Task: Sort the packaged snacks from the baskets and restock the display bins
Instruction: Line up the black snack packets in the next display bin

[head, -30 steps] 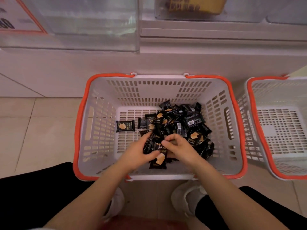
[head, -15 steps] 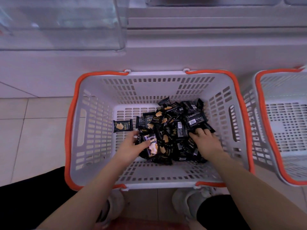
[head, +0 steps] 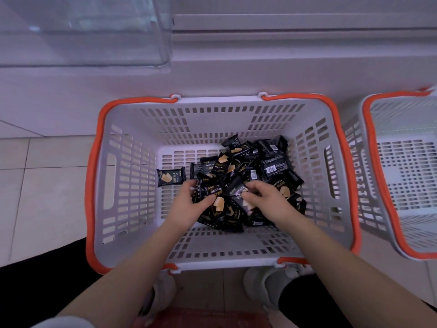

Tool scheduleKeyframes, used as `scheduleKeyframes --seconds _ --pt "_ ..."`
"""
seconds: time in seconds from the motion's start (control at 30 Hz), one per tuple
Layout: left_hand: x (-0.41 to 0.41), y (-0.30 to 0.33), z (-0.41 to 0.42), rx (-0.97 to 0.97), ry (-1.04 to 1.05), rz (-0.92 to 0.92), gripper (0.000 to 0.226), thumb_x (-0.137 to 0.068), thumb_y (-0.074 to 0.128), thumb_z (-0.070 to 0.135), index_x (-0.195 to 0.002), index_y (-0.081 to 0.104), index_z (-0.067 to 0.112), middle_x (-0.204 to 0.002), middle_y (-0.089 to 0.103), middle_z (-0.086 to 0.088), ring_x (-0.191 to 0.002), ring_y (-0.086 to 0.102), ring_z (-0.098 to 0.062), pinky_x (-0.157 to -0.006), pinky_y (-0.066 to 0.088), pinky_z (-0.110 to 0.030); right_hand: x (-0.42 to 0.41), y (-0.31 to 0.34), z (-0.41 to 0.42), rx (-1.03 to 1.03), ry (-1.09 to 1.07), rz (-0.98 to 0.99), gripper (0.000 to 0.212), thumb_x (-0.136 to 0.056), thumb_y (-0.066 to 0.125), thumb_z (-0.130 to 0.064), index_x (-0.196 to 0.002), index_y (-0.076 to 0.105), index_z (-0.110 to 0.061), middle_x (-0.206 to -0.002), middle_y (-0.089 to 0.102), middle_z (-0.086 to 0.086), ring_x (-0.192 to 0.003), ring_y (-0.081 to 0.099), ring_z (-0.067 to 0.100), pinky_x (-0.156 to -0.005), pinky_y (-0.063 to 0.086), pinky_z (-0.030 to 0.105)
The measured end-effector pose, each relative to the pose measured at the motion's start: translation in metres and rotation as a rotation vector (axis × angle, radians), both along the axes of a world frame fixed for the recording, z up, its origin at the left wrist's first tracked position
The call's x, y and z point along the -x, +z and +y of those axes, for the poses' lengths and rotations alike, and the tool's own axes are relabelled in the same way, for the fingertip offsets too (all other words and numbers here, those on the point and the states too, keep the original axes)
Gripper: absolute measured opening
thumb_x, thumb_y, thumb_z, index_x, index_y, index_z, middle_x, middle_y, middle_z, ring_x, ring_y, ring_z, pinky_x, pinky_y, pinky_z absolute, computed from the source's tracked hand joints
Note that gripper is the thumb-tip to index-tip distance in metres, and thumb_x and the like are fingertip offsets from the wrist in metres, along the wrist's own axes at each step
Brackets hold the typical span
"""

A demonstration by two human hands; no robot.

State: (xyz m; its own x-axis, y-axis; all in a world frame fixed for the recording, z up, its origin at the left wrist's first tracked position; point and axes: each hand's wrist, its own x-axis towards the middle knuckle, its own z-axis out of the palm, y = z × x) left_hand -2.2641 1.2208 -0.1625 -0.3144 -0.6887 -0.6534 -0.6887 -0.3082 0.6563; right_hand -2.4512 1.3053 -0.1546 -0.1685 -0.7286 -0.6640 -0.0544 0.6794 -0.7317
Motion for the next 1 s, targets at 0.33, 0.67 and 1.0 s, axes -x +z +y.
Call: scheduleKeyframes --seconds 0.33,0.67,1.0 --pt "0.001 -0.003 -0.004 -0.045 0.018 0.099 0.082 -0.075 0.072 0.04 -0.141 0.026 0.022 -0.114 0.05 0.014 -0.104 0.053 -0.004 -0.081 0.042 -0.016 -0.042 -0.005 -0.017 0.057 -0.122 0.026 0.014 -0.086 0.065 -0.026 -0.073 0.058 -0.025 -0.071 0.057 -0.013 -0.06 0.05 -0.008 -0.056 0.038 0.007" --pt "0.009 -0.007 -0.024 0.027 -0.037 0.051 0.084 -0.073 0.075 0.04 -0.142 0.029 0.022 -0.142 0.043 0.001 -0.119 0.038 -0.003 -0.093 0.031 -0.021 0.066 -0.042 -0.02 -0.221 0.569 1.02 0.063 -0.09 0.045 0.0 -0.147 0.021 -0.009 -0.156 0.019 0.008 -0.144 0.012 0.027 -0.117 0.015 0.041" --pt "0.016 0.023 -0.037 0.125 -0.062 0.132 0.074 -0.074 0.073 0.041 -0.136 0.036 0.025 -0.102 0.044 0.034 -0.098 0.044 0.015 -0.082 0.034 -0.008 0.043 -0.028 -0.019 0.027 0.373 0.757 0.043 -0.096 0.045 -0.017 -0.137 0.031 -0.012 -0.093 0.061 0.008 -0.081 0.057 0.022 -0.062 0.043 0.034"
